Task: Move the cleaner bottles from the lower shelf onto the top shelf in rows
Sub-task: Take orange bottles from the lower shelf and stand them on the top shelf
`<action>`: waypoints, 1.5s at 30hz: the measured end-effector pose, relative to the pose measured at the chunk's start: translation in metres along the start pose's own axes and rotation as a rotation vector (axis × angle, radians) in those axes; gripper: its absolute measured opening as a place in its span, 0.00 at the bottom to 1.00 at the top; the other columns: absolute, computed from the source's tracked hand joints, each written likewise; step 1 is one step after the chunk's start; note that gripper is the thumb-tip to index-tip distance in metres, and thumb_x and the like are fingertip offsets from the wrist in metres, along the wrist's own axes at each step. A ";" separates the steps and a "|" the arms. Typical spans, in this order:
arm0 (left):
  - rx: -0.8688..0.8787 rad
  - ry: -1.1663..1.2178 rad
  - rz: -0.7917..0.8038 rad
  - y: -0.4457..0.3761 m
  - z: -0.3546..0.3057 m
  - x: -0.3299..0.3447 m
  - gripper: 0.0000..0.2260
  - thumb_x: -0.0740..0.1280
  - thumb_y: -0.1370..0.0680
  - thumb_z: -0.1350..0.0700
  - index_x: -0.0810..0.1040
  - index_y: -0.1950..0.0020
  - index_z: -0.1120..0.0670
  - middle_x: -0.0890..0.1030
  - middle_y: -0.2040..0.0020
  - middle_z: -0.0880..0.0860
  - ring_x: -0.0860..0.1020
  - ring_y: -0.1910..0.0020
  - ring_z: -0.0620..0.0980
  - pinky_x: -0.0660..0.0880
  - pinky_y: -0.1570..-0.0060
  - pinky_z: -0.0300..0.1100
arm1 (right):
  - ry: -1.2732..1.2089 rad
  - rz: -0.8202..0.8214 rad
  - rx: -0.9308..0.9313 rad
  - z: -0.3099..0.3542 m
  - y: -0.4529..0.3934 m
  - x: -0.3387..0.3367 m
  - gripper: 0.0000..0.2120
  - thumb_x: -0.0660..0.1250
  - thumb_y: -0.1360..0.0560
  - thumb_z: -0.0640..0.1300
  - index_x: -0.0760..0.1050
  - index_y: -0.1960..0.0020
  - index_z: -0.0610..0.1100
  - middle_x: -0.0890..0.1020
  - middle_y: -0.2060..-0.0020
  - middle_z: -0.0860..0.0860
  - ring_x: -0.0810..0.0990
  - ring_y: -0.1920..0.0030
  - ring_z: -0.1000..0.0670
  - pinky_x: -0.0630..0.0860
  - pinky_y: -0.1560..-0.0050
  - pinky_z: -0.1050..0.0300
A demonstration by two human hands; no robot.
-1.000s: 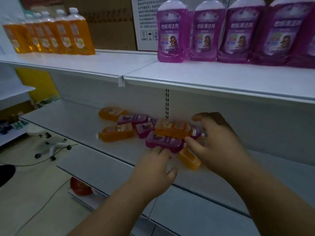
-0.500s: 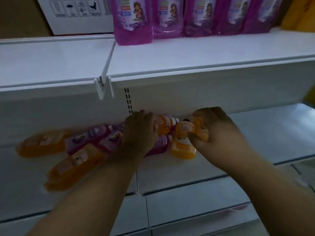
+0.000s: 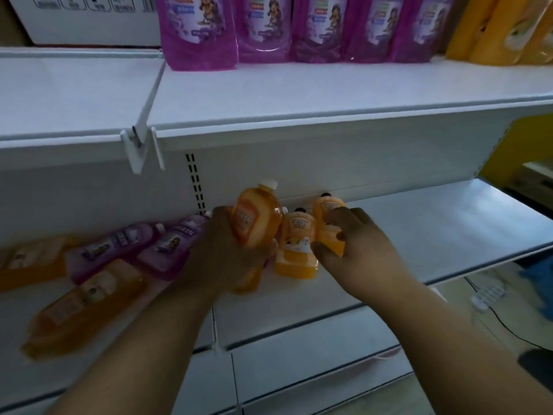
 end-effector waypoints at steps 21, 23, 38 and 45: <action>-0.312 1.058 -0.272 0.160 -0.031 0.019 0.32 0.80 0.48 0.31 0.87 0.52 0.48 0.86 0.57 0.54 0.85 0.59 0.52 0.81 0.64 0.48 | -0.086 0.640 0.203 -0.058 -0.010 0.124 0.59 0.76 0.41 0.60 0.42 0.22 0.54 0.67 0.35 0.41 0.76 0.43 0.39 0.77 0.47 0.48; -0.291 1.078 -0.269 0.169 -0.033 0.028 0.34 0.81 0.49 0.32 0.86 0.50 0.48 0.85 0.58 0.55 0.85 0.60 0.53 0.81 0.65 0.49 | -0.232 0.705 0.176 -0.057 -0.006 0.128 0.63 0.78 0.40 0.57 0.36 0.22 0.56 0.73 0.35 0.45 0.76 0.42 0.41 0.78 0.48 0.48; -0.251 0.763 -0.512 0.235 -0.044 -0.036 0.45 0.76 0.45 0.26 0.75 0.35 0.50 0.83 0.52 0.56 0.84 0.54 0.59 0.79 0.58 0.55 | -0.963 0.467 -0.045 0.029 0.032 0.063 0.36 0.79 0.33 0.50 0.64 0.31 0.56 0.79 0.45 0.58 0.81 0.47 0.55 0.79 0.50 0.56; -0.159 0.635 -0.637 0.305 -0.036 -0.133 0.43 0.74 0.45 0.25 0.76 0.37 0.47 0.85 0.49 0.56 0.84 0.51 0.60 0.81 0.56 0.61 | -1.126 0.419 -0.234 0.155 0.089 0.023 0.35 0.76 0.30 0.53 0.62 0.27 0.58 0.79 0.44 0.59 0.81 0.49 0.63 0.80 0.50 0.56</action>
Point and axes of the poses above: each hand's wrist, its own y-axis away from the middle knuckle, its own x-axis out of the palm, z = x × y, the point moved 8 cm from there along -y, towards the middle knuckle
